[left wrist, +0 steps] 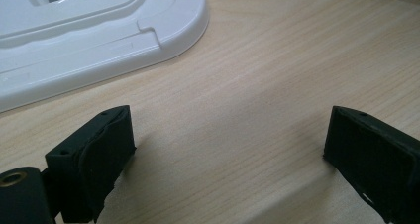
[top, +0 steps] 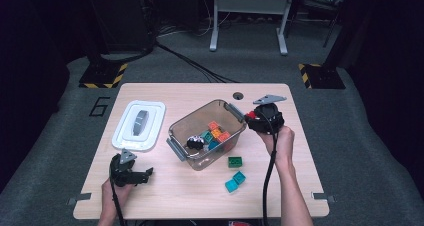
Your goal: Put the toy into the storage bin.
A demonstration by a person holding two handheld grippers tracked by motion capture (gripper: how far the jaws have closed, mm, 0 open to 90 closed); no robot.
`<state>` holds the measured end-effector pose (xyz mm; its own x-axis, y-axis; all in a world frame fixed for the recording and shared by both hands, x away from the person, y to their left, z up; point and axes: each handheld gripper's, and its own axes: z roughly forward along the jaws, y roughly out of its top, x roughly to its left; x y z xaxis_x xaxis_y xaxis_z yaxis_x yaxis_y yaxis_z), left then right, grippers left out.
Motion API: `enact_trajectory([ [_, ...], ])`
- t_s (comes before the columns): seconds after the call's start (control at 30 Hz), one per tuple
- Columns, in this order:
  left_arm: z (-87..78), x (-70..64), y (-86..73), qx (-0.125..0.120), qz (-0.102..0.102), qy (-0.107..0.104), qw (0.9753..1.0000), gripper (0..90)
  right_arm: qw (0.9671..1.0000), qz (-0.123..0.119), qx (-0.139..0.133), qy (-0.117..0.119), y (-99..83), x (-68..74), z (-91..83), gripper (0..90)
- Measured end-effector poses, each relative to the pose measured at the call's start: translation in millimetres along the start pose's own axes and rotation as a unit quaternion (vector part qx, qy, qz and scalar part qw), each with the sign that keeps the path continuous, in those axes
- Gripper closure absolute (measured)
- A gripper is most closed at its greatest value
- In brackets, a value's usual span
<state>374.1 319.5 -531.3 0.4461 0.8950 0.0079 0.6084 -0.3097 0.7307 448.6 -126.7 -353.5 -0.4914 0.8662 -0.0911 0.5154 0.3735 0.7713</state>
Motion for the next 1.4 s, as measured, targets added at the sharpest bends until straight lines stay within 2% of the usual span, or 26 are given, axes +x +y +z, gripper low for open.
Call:
enact_trajectory([
  [0.23, 0.0, 0.0, 0.0, 0.0, 0.0, 0.0, 1.0, 5.1, 0.9995, -0.012, 0.019, 0.021, 5.0, 15.9, 14.3, 58.8],
  [0.27, 0.0, 0.0, 0.0, 0.0, 0.0, 0.0, 1.0, 5.1, 0.9993, -0.02, 0.018, 0.024, 5.1, 16.3, 16.8, 58.7],
  [0.37, 0.0, 0.0, 0.0, 0.0, 0.0, 0.0, 1.0, 5.1, 0.9989, -0.016, 0.033, 0.028, 4.2, 19.9, 22.0, 58.7],
  [0.4, 0.0, 0.0, 0.0, 0.0, 0.0, 0.0, 1.0, 5.1, 0.9987, -0.023, 0.034, 0.03, 3.5, 19.3, 24.1, 58.7],
  [0.5, 0.0, 0.0, 0.0, 0.0, 0.0, 0.0, 1.0, 5.2, 0.9984, -0.016, 0.044, 0.031, 1.1, 21.0, 27.7, 58.7],
  [0.57, 0.0, 0.0, 0.0, 0.0, 0.0, 0.0, 1.0, 5.2, 0.9979, -0.031, 0.044, 0.036, -0.2, 19.6, 29.5, 58.7],
  [0.63, 0.0, 0.0, 0.0, 0.0, 0.0, 0.0, 1.0, 5.1, 0.9981, -0.022, 0.045, 0.035, -0.4, 21.5, 30.3, 58.6],
  [0.7, 0.0, 0.0, 0.0, 0.0, 0.0, 0.0, 1.0, 5.2, 0.9979, -0.023, 0.048, 0.036, -0.6, 21.6, 30.8, 58.5],
  [0.73, -0.1, 0.1, 0.0, 0.0, 0.0, 0.0, 1.0, 5.2, 0.9975, -0.032, 0.051, 0.036, -0.8, 20.8, 31.3, 58.4],
  [0.83, 0.0, 0.0, 0.0, 0.0, 0.0, 0.0, 1.0, 5.1, 0.9977, -0.026, 0.054, 0.034, -1.9, 22.0, 32.7, 57.4],
  [1.0, 0.0, 0.1, 0.0, 0.0, 0.0, -0.001, 1.0, 5.2, 0.9979, -0.012, 0.058, 0.026, -3.6, 20.5, 29.6, 42.8],
  [1.23, 0.0, 0.0, 0.0, 0.0, 0.0, -0.001, 1.0, 5.2, 0.9987, 0.011, 0.042, 0.027, -11.5, 12.4, 17.0, 21.5],
  [1.4, 0.0, -0.1, 0.0, 0.0, 0.0, 0.0, 1.0, 5.2, 0.9986, 0.021, 0.032, 0.035, -23.7, 11.1, 7.0, 12.6],
])
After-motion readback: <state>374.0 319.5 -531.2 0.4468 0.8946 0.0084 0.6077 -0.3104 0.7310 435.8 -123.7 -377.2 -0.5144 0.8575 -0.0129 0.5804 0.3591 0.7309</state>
